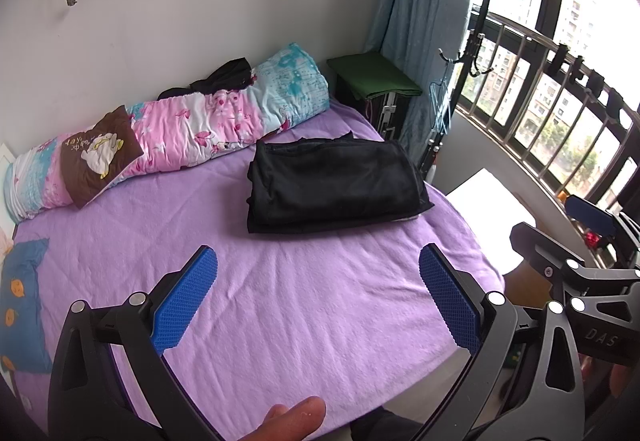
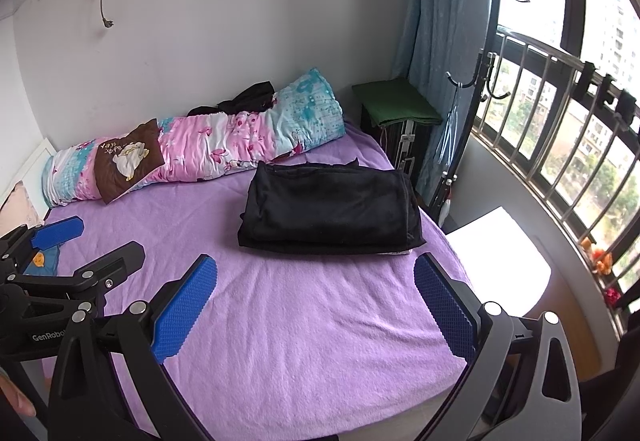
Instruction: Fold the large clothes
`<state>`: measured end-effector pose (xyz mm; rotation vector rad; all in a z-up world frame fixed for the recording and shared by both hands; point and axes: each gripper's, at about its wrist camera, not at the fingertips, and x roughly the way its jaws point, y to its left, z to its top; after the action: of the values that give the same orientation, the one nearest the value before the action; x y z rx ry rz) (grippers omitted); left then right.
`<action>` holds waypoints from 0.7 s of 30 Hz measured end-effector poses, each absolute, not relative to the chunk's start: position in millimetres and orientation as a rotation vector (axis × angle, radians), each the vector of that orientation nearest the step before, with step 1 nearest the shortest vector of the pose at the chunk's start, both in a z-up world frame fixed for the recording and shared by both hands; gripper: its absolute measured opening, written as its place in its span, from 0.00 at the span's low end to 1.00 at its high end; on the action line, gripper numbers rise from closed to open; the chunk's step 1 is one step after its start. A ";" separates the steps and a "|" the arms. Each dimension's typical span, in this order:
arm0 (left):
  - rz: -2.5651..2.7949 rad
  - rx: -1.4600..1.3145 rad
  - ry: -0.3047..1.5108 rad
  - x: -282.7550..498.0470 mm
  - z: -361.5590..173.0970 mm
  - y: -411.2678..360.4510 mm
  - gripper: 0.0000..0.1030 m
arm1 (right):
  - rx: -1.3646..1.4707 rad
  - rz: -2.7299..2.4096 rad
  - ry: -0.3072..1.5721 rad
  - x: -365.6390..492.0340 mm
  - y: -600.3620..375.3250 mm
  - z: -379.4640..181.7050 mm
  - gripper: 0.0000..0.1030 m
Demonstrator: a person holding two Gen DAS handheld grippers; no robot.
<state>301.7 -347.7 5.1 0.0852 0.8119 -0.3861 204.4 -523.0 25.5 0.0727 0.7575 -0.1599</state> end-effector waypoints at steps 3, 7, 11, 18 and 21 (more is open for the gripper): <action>-0.385 0.086 0.812 301.6 5.1 -347.8 0.94 | 0.072 -0.160 0.756 204.5 -522.2 25.8 0.94; -0.386 0.086 0.812 301.2 5.0 -347.8 0.94 | 0.072 -0.159 0.757 204.6 -522.6 25.6 0.94; -0.385 0.086 0.812 301.5 5.1 -349.1 0.94 | 0.074 -0.159 0.757 204.1 -522.8 25.6 0.94; -0.384 0.086 0.813 301.2 5.1 -349.9 0.94 | 0.072 -0.160 0.756 204.1 -523.3 25.5 0.94; -0.383 0.086 0.813 301.4 5.2 -351.2 0.94 | 0.073 -0.159 0.756 204.3 -522.8 25.8 0.94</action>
<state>301.4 -351.2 5.2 0.0858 0.8126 -0.3830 204.3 -522.8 25.8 0.0733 0.7558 -0.1590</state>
